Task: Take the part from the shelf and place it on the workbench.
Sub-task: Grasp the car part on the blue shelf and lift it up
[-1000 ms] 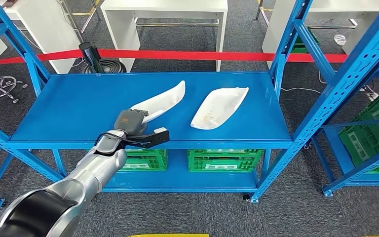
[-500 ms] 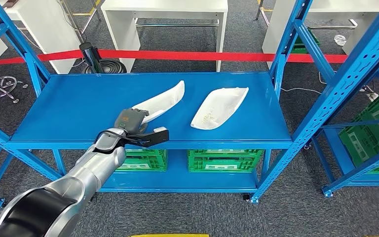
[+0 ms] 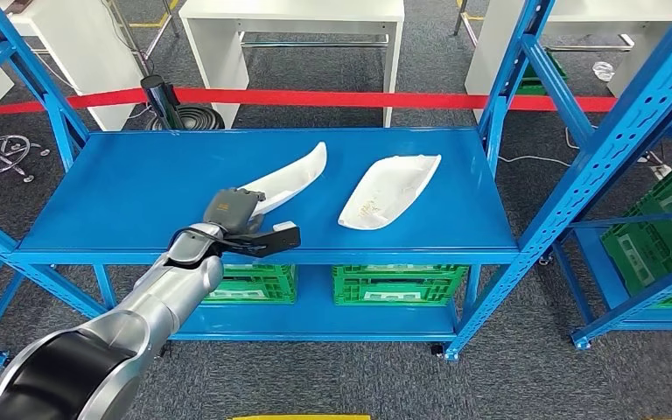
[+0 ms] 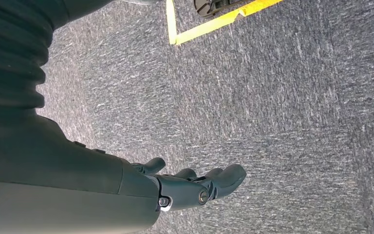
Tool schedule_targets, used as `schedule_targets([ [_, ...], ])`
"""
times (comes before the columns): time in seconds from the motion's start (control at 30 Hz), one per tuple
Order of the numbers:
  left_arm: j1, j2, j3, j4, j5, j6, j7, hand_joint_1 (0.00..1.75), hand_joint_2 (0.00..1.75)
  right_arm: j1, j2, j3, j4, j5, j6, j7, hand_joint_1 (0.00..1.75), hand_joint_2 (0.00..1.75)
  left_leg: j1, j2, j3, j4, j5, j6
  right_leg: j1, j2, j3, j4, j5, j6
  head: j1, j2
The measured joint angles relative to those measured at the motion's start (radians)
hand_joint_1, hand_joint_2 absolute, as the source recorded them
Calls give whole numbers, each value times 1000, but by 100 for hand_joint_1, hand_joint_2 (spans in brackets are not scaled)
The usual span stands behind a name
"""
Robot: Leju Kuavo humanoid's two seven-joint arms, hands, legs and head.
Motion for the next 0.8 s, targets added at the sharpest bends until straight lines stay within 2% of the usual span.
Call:
schedule_targets([
  [0.2, -27, -9, 15, -15, 10, 56, 35, 157, 175, 0, 0, 0, 0, 8, 0, -2, 0, 175, 0, 0, 0, 0, 0, 0, 0, 0, -1, 0, 0, 0, 0, 0],
  [0.4, -96, -8, 30, -39, 0, 65, 37, 157, 175, 0, 0, 0, 0, 10, 0, -4, 0, 175, 0, 0, -1, 0, 0, 0, 0, 0, -1, 0, 0, 0, 0, 0],
  [0.67, -216, -8, 33, -98, -36, -30, 35, 157, 175, 0, 0, 0, 0, 4, 0, -5, 0, 175, 0, 0, -1, 0, 0, 0, 0, 0, -1, 0, 0, 0, 0, 0],
  [0.8, -247, -10, 33, -119, -35, -52, 22, 157, 175, 0, 0, 0, 0, -1, 0, -6, 0, 175, 0, 0, 0, 0, 0, 0, 0, 0, -1, 0, 0, 0, 0, 0],
])
